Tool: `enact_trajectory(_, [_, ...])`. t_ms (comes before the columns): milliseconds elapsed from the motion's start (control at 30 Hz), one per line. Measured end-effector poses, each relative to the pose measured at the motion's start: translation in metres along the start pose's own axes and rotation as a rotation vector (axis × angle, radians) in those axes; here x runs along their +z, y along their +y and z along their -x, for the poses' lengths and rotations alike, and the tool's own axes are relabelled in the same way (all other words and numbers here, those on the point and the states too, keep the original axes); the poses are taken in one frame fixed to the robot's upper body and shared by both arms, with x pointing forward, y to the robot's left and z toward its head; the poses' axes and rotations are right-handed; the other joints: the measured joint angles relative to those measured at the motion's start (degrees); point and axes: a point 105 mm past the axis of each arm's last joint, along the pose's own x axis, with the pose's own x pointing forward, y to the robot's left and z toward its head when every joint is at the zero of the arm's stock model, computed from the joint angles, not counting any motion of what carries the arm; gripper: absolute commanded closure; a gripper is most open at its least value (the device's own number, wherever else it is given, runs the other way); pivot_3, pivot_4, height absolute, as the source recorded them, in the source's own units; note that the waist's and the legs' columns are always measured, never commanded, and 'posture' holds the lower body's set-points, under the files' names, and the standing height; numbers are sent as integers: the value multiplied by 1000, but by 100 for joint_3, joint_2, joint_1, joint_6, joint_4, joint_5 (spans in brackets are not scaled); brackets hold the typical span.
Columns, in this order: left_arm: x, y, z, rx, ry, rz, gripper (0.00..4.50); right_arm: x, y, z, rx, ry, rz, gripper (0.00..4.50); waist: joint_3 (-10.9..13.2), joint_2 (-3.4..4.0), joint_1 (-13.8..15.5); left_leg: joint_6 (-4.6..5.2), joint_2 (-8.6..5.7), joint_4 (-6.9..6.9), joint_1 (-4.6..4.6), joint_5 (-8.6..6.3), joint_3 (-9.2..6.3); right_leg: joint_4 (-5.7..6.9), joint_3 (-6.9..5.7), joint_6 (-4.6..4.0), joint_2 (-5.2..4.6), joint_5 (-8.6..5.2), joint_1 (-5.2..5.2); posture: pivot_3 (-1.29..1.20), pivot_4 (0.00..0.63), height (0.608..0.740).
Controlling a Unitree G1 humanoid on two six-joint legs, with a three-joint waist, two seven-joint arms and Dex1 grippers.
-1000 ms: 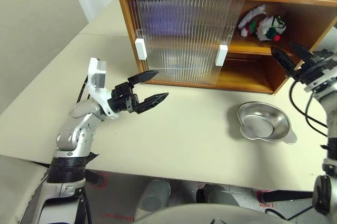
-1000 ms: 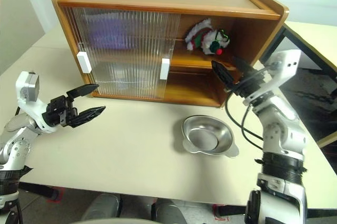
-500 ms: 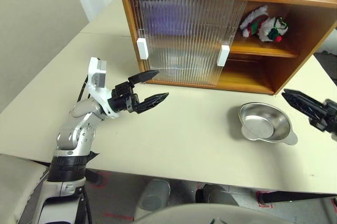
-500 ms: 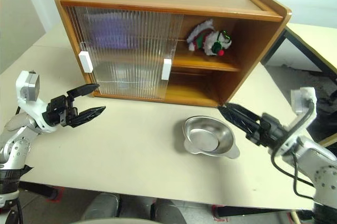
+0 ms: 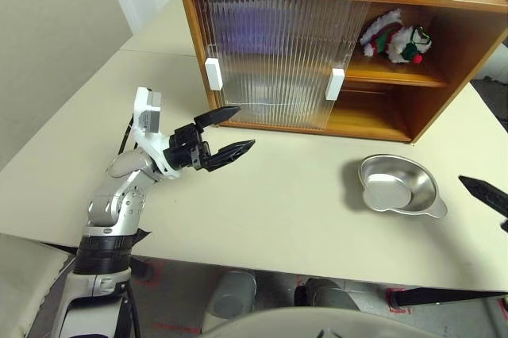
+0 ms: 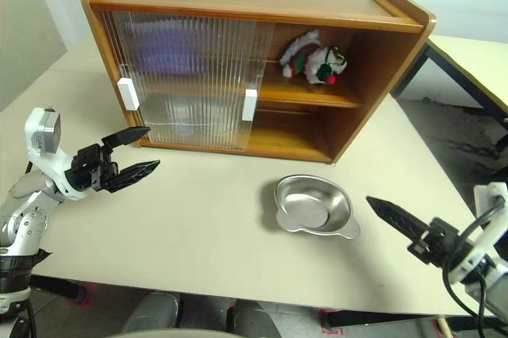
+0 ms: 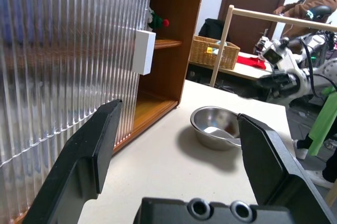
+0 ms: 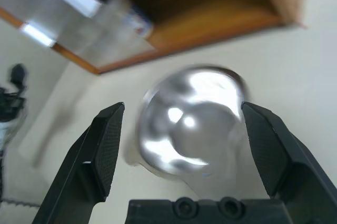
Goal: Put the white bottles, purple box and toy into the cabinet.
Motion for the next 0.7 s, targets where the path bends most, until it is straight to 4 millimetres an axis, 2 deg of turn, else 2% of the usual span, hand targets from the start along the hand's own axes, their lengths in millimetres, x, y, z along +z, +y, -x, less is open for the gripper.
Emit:
enact_trajectory(100, [-1, 0, 1, 2, 1, 2, 0, -14, -4, 9, -23, 36, -59, 46, 5, -4, 1, -1, 0, 0, 1, -1, 0, 1, 1, -1, 0, -2, 1, 185, 54, 740])
enact_trajectory(267, [-1, 0, 1, 2, 2, 3, 0, -29, 4, 8, -4, 67, -122, 46, 19, -17, -30, -3, 1, 0, 7, -2, 8, 6, 2, -2, 5, -4, 2, 181, 57, 740])
enact_trajectory(700, [-1, 0, 0, 1, 1, 2, 0, -36, 12, -10, 26, 47, -141, 46, 26, -30, -42, 0, 1, -2, 6, -7, 5, 5, 0, -7, 3, -9, -1, 185, 48, 740])
